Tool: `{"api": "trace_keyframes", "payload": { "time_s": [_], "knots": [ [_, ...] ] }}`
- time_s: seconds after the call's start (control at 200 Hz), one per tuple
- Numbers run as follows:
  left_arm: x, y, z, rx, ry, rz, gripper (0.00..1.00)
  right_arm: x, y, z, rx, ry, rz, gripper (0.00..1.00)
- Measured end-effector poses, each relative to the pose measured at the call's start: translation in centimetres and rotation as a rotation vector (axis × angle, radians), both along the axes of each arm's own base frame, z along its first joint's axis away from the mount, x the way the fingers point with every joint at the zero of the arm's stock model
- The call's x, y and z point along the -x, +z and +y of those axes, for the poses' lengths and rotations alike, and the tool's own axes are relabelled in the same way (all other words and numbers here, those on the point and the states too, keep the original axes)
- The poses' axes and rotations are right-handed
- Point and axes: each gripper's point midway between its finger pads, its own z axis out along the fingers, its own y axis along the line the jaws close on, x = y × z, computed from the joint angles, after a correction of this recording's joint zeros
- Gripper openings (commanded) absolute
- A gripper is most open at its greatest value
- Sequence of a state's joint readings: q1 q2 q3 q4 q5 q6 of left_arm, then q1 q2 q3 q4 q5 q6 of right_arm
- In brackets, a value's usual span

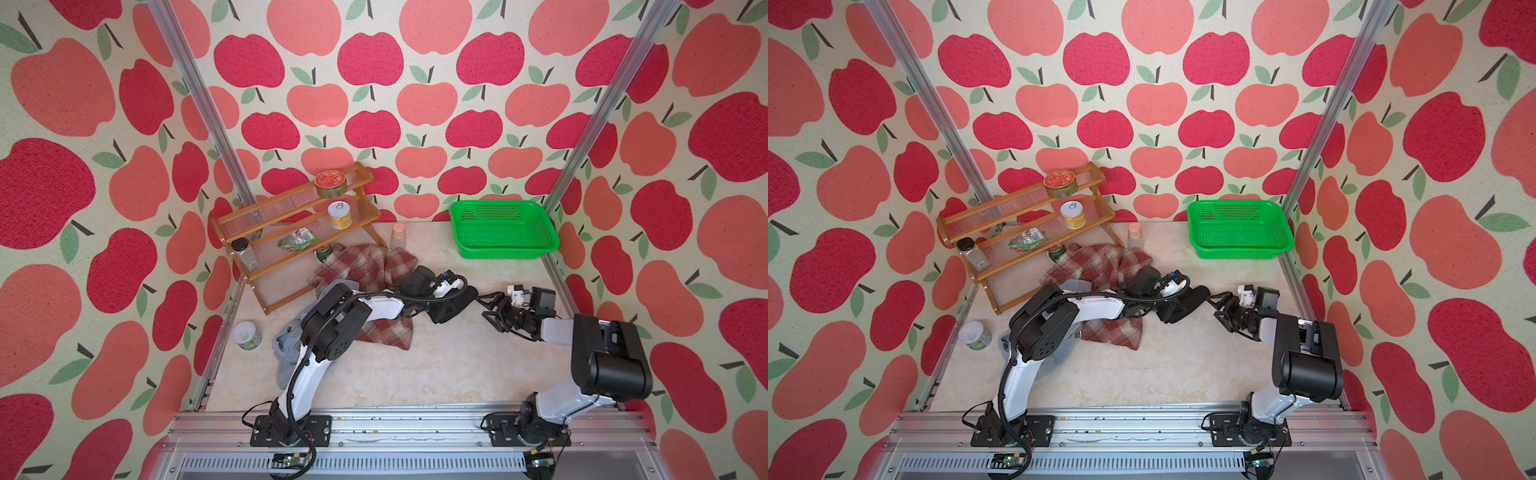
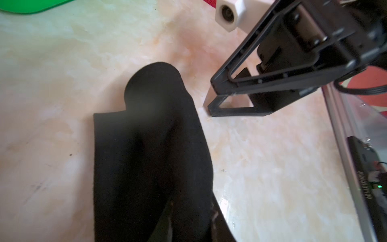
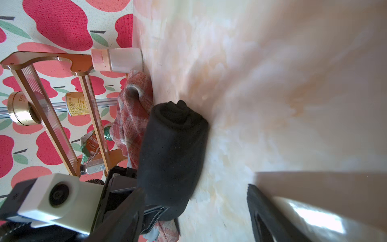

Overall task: Roll up the skirts
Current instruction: Roll the skirt at the center of the board, then pick up the skirt from the center of the board.

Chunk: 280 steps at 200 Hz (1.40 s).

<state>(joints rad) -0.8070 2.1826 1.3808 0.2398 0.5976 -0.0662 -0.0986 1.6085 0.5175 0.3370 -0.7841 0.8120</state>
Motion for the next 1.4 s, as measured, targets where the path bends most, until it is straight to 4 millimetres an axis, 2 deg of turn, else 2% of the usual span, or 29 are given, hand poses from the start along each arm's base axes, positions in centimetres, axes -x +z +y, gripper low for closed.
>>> {"api": "trace_keyframes", "payload": {
  "time_s": [0.235,0.54,0.735,0.855,0.89,0.955,1.085,1.19,1.401],
  "knots": [
    [0.3,-0.3,0.0,0.059,-0.006,0.130,0.20,-0.9,0.0,1.7,-0.005,0.050,-0.041,0.78],
    [0.2,-1.2,-0.1,0.127,-0.002,0.276,0.20,-2.1,-0.1,2.8,-0.021,0.077,-0.072,0.74],
    [0.1,-1.4,-0.2,0.154,-0.010,0.348,0.20,-2.4,-0.5,3.2,-0.021,0.078,-0.058,0.62],
    [0.1,-1.4,-0.4,0.158,-0.020,0.376,0.23,-2.6,-0.9,3.4,-0.017,0.070,-0.045,0.50],
    [0.1,-1.5,-0.5,0.157,-0.024,0.385,0.24,-2.6,-1.0,3.4,-0.015,0.067,-0.040,0.49],
    [0.1,-1.5,-0.6,0.155,-0.030,0.396,0.24,-2.7,-1.1,3.3,-0.016,0.064,-0.035,0.51],
    [0.0,-1.6,-0.5,0.153,-0.029,0.414,0.24,-2.9,-0.7,3.6,-0.014,0.072,-0.044,0.67],
    [0.0,-1.7,-0.5,0.157,-0.025,0.429,0.24,-2.7,-0.3,3.9,0.001,0.078,-0.054,0.74],
    [-0.2,-1.8,-0.5,0.170,-0.026,0.451,0.23,-2.0,-0.2,4.5,0.027,0.085,-0.059,0.74]
  ]
}}
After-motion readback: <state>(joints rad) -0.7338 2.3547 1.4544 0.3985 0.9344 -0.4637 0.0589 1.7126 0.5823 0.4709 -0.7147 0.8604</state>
